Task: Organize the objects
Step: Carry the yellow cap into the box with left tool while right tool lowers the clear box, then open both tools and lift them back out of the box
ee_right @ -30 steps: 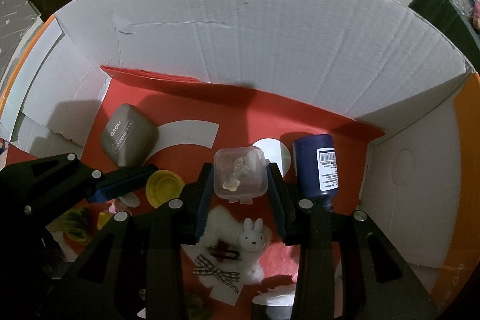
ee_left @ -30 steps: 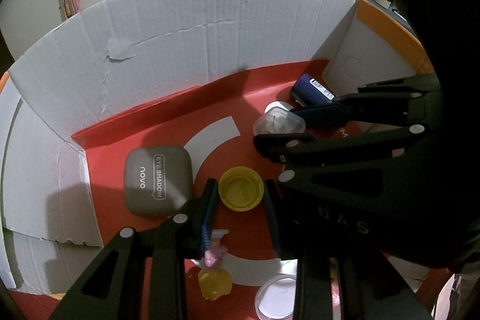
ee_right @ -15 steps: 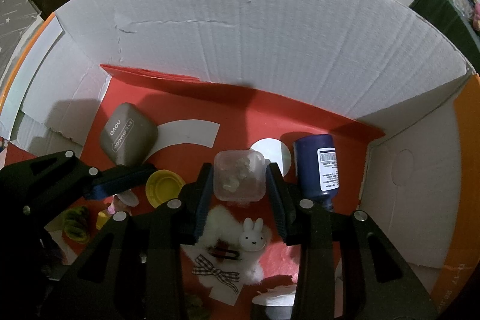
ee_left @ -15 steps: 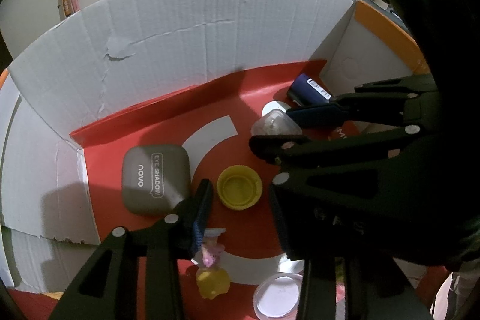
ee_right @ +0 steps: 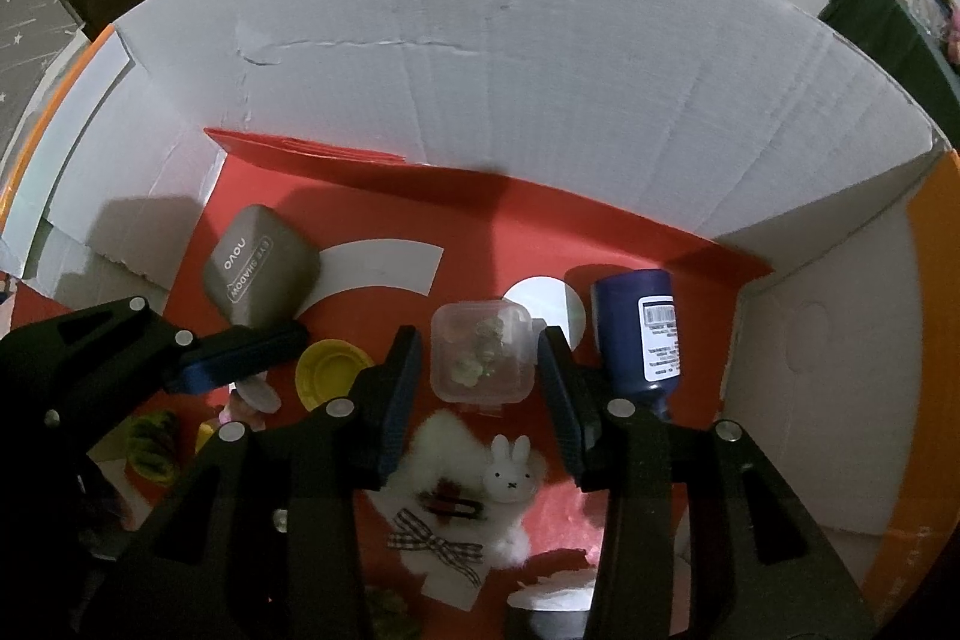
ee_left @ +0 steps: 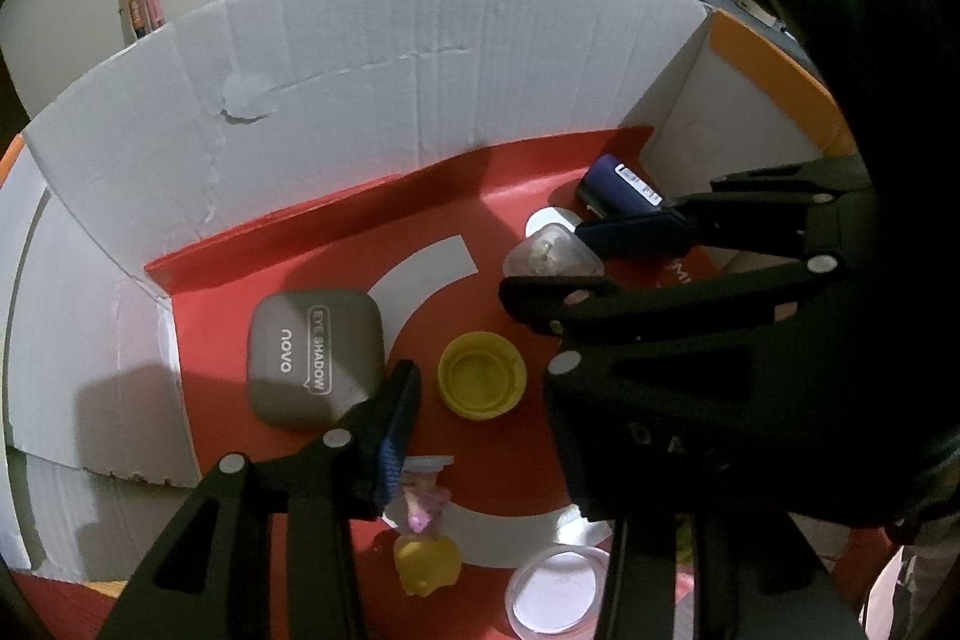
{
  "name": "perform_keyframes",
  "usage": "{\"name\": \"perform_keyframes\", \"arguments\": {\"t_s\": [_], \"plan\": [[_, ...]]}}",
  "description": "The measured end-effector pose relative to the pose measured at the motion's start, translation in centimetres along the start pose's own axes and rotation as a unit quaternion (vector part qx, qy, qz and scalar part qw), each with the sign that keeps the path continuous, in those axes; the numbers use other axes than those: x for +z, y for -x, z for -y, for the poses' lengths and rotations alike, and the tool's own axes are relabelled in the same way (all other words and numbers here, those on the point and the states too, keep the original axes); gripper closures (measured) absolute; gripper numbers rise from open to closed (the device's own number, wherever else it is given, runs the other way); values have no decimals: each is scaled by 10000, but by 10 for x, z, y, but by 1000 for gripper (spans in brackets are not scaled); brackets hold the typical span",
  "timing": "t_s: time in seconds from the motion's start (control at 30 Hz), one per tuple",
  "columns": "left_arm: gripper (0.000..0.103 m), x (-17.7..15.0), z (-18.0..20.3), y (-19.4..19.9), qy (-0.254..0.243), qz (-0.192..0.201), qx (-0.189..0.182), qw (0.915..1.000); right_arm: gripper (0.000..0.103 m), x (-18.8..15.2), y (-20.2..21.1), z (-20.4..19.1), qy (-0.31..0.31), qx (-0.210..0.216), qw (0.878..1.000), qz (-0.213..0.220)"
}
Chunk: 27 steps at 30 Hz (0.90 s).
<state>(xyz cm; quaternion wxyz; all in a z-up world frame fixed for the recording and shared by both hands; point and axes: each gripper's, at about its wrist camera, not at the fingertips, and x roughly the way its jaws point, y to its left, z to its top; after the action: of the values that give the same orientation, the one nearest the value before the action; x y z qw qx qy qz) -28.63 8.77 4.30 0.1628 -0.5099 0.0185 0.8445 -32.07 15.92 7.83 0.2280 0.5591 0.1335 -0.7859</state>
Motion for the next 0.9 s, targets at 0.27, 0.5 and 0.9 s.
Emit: {"name": "perform_keyframes", "arguments": {"t_s": [0.27,0.5,0.9], "plan": [[58,-2,9,4,-18,77,-13,10000,64,-4,6,-5,8,-1,10000,30],[58,-8,14,12,24,129,-65,9999,64,-7,12,-13,5,25,10000,68],[51,-29,18,40,50,376,-68,9993,61,-17,37,-34,1,61,9996,293]]}}
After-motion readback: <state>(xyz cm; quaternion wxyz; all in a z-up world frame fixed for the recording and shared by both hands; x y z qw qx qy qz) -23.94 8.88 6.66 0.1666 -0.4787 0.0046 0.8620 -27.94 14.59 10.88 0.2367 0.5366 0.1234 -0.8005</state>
